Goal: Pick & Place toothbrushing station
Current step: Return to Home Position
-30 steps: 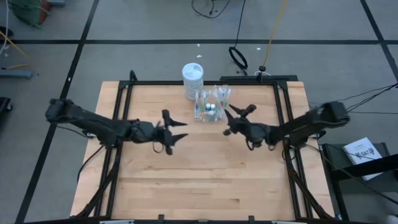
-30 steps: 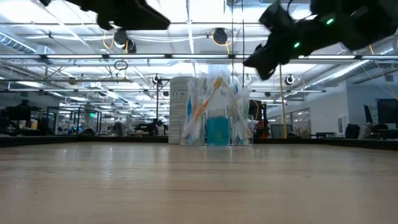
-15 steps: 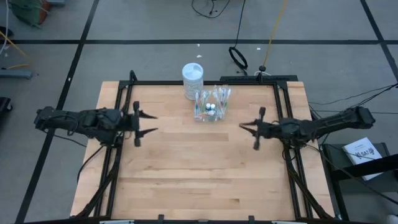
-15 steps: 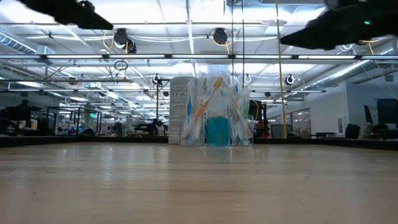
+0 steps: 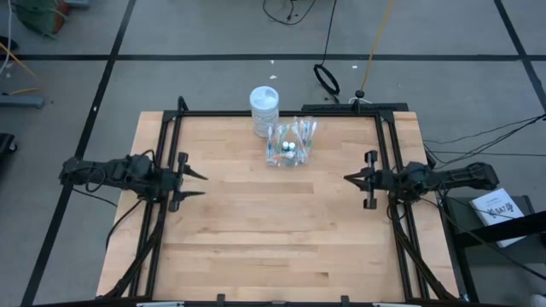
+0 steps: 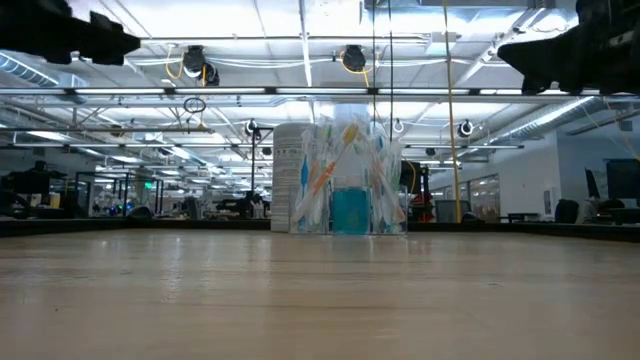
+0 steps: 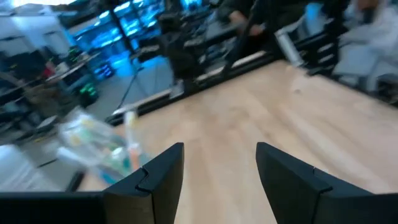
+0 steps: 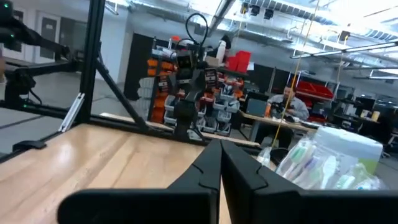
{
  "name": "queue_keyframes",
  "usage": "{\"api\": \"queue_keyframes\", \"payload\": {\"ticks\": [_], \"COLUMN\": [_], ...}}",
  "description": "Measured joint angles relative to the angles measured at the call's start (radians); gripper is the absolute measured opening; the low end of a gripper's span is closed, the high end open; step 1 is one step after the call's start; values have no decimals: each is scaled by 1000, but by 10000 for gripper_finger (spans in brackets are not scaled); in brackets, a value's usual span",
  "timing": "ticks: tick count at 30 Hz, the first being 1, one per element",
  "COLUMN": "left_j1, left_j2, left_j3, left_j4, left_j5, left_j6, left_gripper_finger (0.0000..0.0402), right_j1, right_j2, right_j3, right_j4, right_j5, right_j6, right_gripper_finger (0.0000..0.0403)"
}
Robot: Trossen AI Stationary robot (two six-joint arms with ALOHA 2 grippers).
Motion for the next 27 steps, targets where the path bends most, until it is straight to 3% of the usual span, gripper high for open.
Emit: {"api": "queue_keyframes", "payload": {"ticks": [3,10,27], "left_j1": [0,0,0], "left_j2": [-50,-120,-133], "left_j3": [-42,-110,-262], "left_j4": [17,43,219], "left_j5": [52,46,50], "left_j6": [-7,-9,-104], "left_gripper_finger": [207,207,207], "right_j1": [0,0,0], "right_j2": [-33,-41,-40], "right_j3": [-2,-4,-6], "right_j4": [-38,-92,-180], "right_j5": [-2,-2,-2], "right_j6": [-4,12,20], "right_gripper_finger": [1,1,2]}}
